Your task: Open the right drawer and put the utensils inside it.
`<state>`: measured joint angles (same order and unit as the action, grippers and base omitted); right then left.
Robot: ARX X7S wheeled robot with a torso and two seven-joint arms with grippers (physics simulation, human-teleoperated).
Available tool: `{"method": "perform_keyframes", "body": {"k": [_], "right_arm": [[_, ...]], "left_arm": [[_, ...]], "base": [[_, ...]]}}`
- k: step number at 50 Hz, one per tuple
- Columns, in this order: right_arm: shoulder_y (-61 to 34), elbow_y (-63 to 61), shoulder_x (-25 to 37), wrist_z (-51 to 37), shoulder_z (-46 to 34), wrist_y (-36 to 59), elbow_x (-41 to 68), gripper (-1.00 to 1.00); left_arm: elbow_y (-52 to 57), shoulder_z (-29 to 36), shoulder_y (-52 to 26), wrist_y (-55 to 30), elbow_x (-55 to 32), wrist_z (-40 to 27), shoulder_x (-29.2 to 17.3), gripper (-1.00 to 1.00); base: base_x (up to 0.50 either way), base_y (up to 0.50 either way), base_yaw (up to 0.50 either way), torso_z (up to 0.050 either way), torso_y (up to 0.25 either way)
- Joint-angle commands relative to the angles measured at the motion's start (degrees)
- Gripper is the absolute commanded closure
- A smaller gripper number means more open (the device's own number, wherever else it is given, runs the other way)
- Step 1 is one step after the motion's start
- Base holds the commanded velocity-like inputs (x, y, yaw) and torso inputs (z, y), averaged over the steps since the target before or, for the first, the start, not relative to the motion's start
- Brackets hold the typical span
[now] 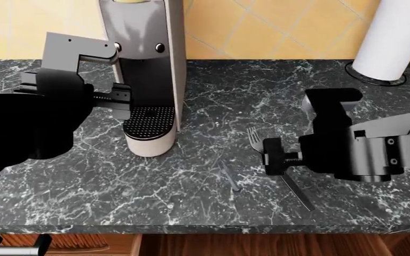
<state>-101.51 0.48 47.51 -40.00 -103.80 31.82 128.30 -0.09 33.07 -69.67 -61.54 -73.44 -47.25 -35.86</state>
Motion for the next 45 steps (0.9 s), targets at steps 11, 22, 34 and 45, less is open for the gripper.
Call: {"method": "perform_keyframes", "body": {"k": [11, 22, 34, 45], "right_arm": [[3.85, 3.7, -2.79, 5.28, -1.54, 0.85, -3.73, -1.0], [4.99, 3.31, -4.89, 6.95, -3.74, 4.32, -6.14, -1.0], [5.37, 2.6, -5.23, 6.24, -4.98, 5.69, -7.88, 1.0], [3.52, -7.14, -2.28, 8.89, -3.62, 4.83, -15.17, 1.0]], "left_arm": [[-0.85, 1.09, 0.46, 0.86, 1.21, 0.94, 0.44, -1.0], [-1.02, 1.2, 0.52, 0.96, 1.15, 1.12, 0.4, -1.0], [-1.07, 1.09, 0.49, 0.99, 0.9, 1.13, 0.15, -1.0], [-0.95, 1.19, 1.21, 1.57, 1.09, 1.37, -0.13, -1.0]], "base": [[0.0, 0.0, 0.0, 0.0, 0.0], [0.0, 0.0, 0.0, 0.0, 0.0], [0.0, 0.0, 0.0, 0.0, 0.0], [0.0, 0.0, 0.0, 0.0, 0.0]]}}
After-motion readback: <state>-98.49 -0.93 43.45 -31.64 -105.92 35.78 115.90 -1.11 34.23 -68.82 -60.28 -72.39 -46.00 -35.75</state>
